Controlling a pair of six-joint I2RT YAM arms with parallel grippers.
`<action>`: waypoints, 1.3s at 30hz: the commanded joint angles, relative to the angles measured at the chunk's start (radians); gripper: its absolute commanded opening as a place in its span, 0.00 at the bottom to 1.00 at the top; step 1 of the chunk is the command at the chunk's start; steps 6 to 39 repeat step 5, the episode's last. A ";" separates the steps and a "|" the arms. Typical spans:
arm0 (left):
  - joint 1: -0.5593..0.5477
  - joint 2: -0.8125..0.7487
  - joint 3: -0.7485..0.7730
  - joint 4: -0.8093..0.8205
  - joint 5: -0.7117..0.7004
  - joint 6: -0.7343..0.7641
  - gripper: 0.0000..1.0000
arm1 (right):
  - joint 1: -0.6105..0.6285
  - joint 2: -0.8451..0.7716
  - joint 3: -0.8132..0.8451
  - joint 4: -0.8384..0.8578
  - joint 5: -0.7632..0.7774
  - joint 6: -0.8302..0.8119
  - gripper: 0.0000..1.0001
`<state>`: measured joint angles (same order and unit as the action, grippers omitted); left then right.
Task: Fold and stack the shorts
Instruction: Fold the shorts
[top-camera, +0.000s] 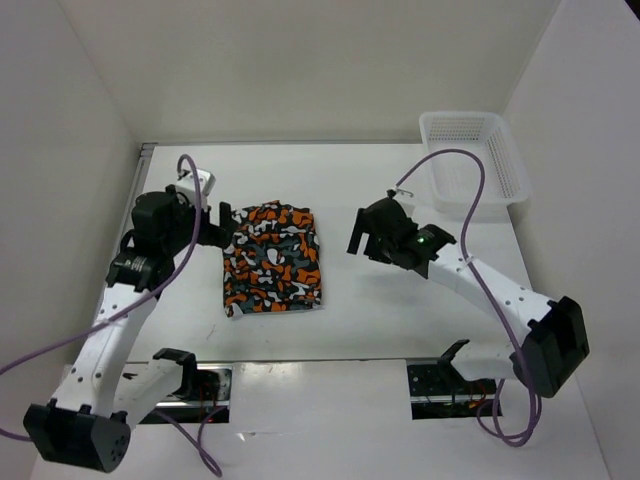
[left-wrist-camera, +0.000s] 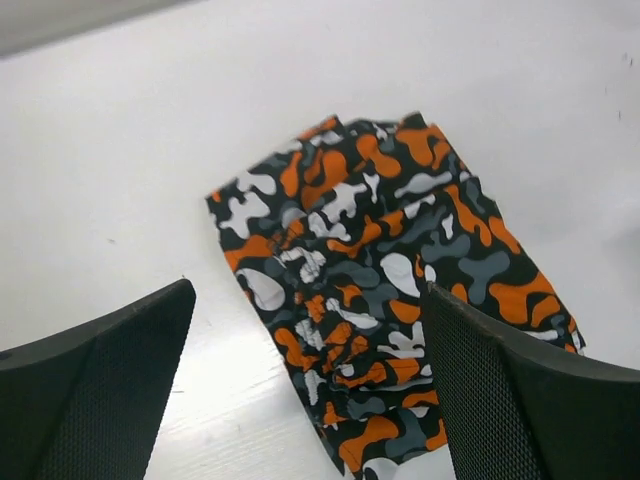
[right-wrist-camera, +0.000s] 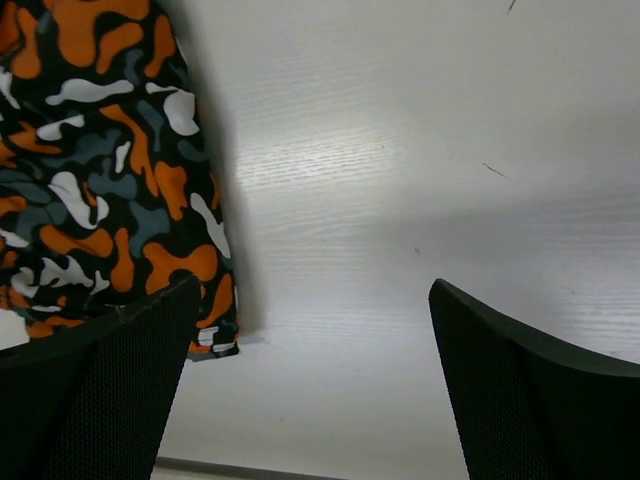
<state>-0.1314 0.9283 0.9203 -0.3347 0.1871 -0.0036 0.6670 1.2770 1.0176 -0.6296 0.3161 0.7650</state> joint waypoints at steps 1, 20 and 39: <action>0.022 -0.089 0.040 0.010 -0.051 0.004 1.00 | -0.001 -0.088 0.019 0.008 0.026 0.011 1.00; 0.032 -0.114 0.040 -0.003 -0.069 0.004 1.00 | -0.012 -0.139 -0.002 0.008 0.066 0.033 1.00; 0.032 -0.114 0.040 -0.003 -0.069 0.004 1.00 | -0.012 -0.139 -0.002 0.008 0.066 0.033 1.00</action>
